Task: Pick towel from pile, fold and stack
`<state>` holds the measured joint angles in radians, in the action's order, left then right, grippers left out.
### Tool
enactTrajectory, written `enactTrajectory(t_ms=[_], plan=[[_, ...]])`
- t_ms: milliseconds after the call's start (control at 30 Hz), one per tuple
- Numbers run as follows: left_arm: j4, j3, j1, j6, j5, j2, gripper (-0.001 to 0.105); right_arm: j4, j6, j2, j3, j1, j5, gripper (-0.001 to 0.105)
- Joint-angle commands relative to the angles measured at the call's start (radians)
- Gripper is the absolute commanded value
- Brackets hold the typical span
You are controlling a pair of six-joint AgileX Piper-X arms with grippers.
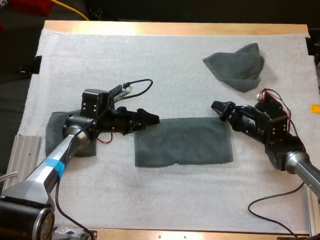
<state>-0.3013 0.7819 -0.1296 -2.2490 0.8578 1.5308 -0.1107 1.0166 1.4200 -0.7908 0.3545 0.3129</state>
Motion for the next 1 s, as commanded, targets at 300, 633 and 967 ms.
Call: enactTrajectory(t_ms=[300,633,967], plan=[[0.006,0.006,0.001,-0.005,0.151,-0.018,0.066,0.003,0.003,-0.002,-0.006,-0.004,0.127,0.061],[-0.107,0.006,0.001,0.072,0.108,-0.193,0.066,0.213,0.088,-0.088,-0.006,-0.004,0.114,0.061],[-0.420,0.006,0.001,0.233,-0.059,-0.386,0.066,0.421,0.200,-0.250,-0.006,-0.004,0.068,0.061]])
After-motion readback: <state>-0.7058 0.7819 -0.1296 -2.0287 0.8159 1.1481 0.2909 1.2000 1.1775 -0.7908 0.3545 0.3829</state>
